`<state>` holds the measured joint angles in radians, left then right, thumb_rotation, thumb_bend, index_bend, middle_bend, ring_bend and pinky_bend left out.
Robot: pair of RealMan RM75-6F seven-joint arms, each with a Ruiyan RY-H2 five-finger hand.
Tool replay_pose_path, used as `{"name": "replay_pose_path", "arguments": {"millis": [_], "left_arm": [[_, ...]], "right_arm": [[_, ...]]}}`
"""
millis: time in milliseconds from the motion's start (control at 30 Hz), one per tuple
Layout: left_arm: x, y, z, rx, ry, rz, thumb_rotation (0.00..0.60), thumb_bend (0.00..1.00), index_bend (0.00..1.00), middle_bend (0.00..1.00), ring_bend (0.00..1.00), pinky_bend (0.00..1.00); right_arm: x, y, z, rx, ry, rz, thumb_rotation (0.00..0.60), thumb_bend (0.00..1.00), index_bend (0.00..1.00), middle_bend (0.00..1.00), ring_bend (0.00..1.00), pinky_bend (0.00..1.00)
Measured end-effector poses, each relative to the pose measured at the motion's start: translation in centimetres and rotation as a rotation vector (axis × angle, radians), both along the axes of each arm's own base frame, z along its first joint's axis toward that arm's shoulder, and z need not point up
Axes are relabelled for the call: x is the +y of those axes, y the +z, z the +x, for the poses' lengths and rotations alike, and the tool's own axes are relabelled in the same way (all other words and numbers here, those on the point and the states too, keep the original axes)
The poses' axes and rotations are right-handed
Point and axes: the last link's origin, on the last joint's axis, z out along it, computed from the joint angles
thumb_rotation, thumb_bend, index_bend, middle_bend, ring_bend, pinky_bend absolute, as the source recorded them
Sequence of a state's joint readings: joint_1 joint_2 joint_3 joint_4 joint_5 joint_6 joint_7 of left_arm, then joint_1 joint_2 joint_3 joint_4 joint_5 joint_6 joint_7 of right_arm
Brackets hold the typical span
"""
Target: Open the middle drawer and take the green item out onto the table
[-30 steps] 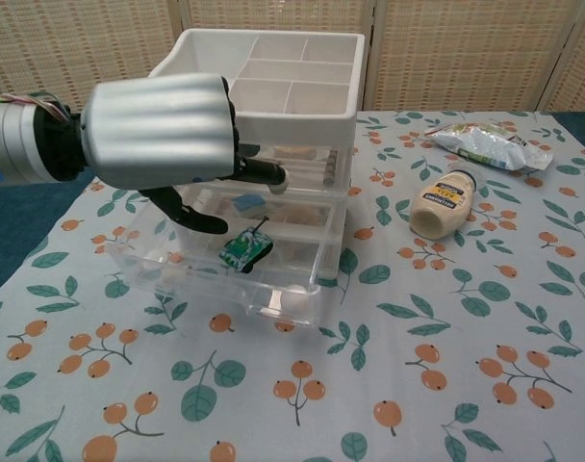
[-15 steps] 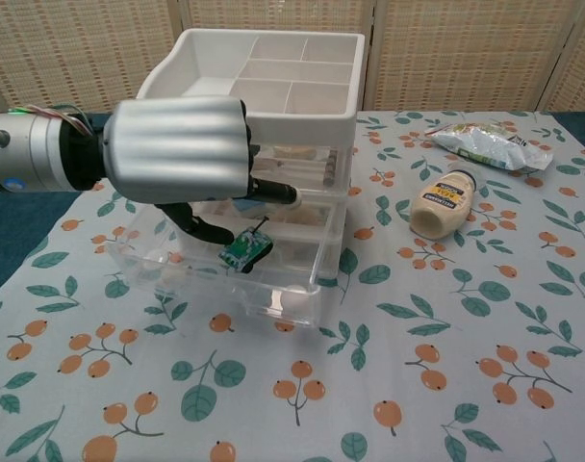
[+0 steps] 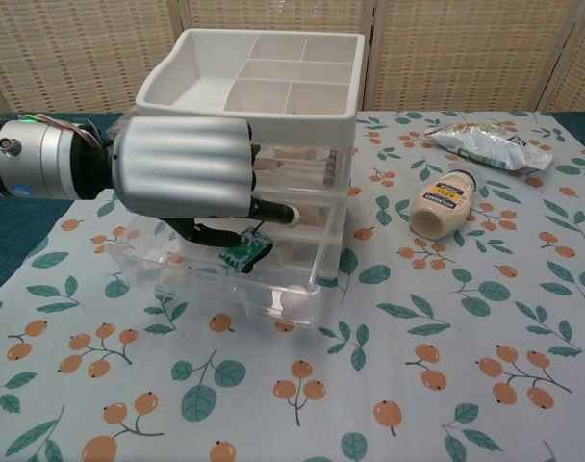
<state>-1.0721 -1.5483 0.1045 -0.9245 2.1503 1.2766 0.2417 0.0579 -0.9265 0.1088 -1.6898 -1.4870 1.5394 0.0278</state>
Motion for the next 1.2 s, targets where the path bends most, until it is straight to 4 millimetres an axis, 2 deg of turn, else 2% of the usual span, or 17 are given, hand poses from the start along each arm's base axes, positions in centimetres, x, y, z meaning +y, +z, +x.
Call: {"name": "replay_pose_path", "arguments": {"millis": [267,600,1200], "left_arm": [[0.5,0.0,-0.1,0.019,0.033,0.036,0.6,0.35,0.27,0.96,1.0,1.0],[-0.1,1.3,-0.3,-0.011,0.058,0.032,0.6,0.2,0.27,0.96,1.0,1.0],[-0.2,0.4,-1.0,0.03,0.049,0.034,0.6,0.2,0.28,0.96,1.0,1.0]], "right_arm": [[0.2,0.1,-0.2,-0.002,-0.007,-0.004,0.6,0.4,0.25,0.31,0.21,0.27],[-0.2,-0.2,0.0,-0.005,0.005,0.005,0.6,0.4,0.25,0.31,0.21,0.27],[-0.2,-0.3,0.2,0.0,0.001,0.008,0.6,0.4,0.25,0.31,0.22,0.27]]}}
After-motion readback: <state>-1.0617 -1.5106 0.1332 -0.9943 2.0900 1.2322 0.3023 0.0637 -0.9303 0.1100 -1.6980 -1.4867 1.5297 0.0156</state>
